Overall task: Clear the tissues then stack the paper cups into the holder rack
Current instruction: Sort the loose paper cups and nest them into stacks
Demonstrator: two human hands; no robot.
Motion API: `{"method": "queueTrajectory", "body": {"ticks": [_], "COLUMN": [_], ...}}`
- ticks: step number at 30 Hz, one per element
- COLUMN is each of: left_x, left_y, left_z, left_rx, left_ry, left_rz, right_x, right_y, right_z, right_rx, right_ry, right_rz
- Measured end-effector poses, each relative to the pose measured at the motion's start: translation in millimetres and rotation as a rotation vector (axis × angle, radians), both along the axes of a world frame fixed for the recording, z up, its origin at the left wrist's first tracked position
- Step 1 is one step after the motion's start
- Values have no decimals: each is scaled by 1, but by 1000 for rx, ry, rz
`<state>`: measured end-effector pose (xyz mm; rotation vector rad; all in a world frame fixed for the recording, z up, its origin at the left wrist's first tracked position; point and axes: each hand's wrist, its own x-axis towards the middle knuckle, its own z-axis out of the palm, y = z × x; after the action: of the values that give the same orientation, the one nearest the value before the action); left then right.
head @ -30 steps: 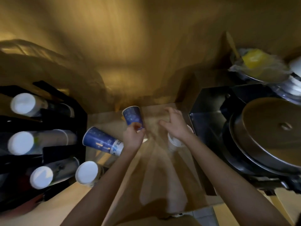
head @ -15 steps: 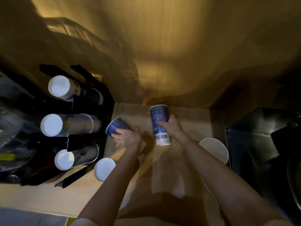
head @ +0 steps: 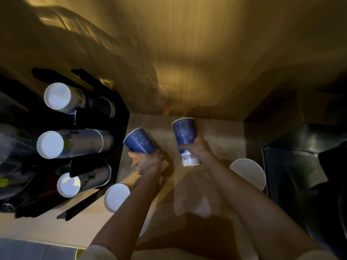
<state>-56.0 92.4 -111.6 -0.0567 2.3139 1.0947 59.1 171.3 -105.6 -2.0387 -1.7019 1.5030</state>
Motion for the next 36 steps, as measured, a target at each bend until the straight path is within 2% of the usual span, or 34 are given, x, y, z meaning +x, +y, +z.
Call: {"method": "queueTrajectory", "body": {"ticks": [7, 12, 20, 25, 30, 34, 36], "left_x": [14, 26, 47, 60, 63, 57, 55], "left_y": [-10, -24, -56, -70, -79, -85, -86], "left_z": [7, 11, 9, 2, -1, -5, -5], "left_rx": [185, 334, 258, 248, 267, 281, 279], "left_ry": [-12, 48, 87, 90, 130, 164, 173], "left_rz": [-191, -382, -738, -859, -966, -1021, -1040], "right_x": [18, 33, 69, 82, 86, 82, 79], "right_y": [-1, -6, -36, -64, -90, -108, -116], "right_z": [16, 37, 82, 104, 116, 109, 102], "right_rx": [54, 165, 394, 529, 586, 538, 521], "right_ry": [21, 62, 249, 404, 477, 543, 477], "right_rz": [-76, -84, -225, -299, -348, -285, -176]}}
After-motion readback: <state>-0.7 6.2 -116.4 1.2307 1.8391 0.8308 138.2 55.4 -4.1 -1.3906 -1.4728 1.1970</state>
